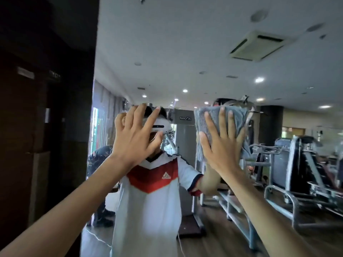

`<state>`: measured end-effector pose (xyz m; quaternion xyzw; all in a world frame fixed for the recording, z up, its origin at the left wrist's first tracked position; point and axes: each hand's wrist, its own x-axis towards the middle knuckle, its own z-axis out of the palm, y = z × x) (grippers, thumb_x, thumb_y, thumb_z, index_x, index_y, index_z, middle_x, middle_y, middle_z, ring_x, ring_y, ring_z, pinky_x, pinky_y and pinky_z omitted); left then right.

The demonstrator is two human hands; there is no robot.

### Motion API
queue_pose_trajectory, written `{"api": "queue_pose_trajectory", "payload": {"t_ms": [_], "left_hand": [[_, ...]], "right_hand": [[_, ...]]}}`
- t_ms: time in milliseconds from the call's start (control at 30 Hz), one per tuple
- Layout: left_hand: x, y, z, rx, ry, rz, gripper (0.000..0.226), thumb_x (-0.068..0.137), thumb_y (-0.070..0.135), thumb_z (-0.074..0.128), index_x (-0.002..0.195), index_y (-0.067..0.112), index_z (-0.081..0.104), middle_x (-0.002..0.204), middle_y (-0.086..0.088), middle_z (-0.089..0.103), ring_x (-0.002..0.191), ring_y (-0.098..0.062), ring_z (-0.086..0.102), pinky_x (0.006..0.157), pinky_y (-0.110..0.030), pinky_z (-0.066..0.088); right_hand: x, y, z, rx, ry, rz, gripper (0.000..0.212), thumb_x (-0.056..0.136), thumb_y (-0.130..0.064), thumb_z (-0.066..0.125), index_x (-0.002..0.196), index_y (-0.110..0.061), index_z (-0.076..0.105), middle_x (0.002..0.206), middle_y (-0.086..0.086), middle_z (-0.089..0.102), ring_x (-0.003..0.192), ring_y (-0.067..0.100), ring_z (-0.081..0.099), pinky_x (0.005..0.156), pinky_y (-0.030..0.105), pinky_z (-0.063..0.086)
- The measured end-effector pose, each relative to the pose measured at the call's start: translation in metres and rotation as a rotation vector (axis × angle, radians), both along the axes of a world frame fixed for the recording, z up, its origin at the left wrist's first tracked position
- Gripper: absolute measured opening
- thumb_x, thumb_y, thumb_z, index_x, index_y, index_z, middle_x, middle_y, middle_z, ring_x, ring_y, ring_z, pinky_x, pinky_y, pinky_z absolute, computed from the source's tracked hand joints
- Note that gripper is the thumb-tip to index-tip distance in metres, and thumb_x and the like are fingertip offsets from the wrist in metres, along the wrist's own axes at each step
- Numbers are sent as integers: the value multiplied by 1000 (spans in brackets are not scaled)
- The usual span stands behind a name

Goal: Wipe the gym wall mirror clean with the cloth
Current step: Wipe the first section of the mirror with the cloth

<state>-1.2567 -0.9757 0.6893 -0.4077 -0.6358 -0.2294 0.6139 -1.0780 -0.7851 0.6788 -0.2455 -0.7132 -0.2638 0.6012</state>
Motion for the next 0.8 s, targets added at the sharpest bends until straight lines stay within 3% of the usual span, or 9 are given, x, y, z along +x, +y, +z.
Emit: {"api": "queue_pose_trajectory", "payload": {"t_ms": [133, 333, 400, 567, 667, 800], "left_hand": [[4, 1, 40, -18, -44, -3, 66, 94, 56, 32, 146, 18, 47, 147, -21, 42, 132, -37, 38, 102, -55, 26], [-5, -7, 45, -59, -23, -21, 69, 97, 59, 28, 154, 22, 37, 164, -16, 22, 151, -33, 22, 111, -59, 24], [-11, -12, 45, -70, -11, -18, 69, 98, 60, 27, 157, 24, 30, 166, -13, 15, 154, -29, 15, 116, -59, 20], [-11, -14, 71, -95, -29, -16, 70, 95, 59, 30, 153, 21, 39, 161, -15, 31, 145, -34, 33, 112, -58, 27], [-5, -10, 93, -68, -47, -15, 69, 94, 57, 30, 152, 20, 40, 158, -16, 35, 144, -34, 33, 111, -55, 22], [-7, -10, 114, -66, -3, -6, 69, 96, 58, 28, 150, 19, 43, 155, -16, 40, 143, -34, 37, 110, -52, 17]], "right_hand": [[-30, -27, 33, 45, 29, 22, 65, 102, -52, 25, 157, -23, 8, 165, 11, 11, 153, 32, 11, 117, 65, 14], [-4, -8, -17, 403, -325, -19, 61, 104, -39, 28, 160, -20, 14, 167, 7, 9, 153, 25, 12, 116, 54, 25], [8, 9, -10, 337, -245, -8, 60, 102, -38, 29, 159, -23, 16, 168, 2, 5, 153, 23, 12, 115, 53, 25], [-14, -12, 83, 69, 52, 31, 56, 102, -39, 25, 156, -22, 25, 163, 4, 22, 151, 23, 18, 117, 54, 23], [-42, -38, 117, 93, 30, 19, 58, 101, -41, 25, 156, -22, 28, 163, 5, 25, 151, 24, 19, 116, 52, 17], [-44, -45, 98, 295, -142, 28, 58, 101, -38, 32, 157, -22, 27, 164, 4, 24, 152, 24, 19, 118, 50, 17]]}}
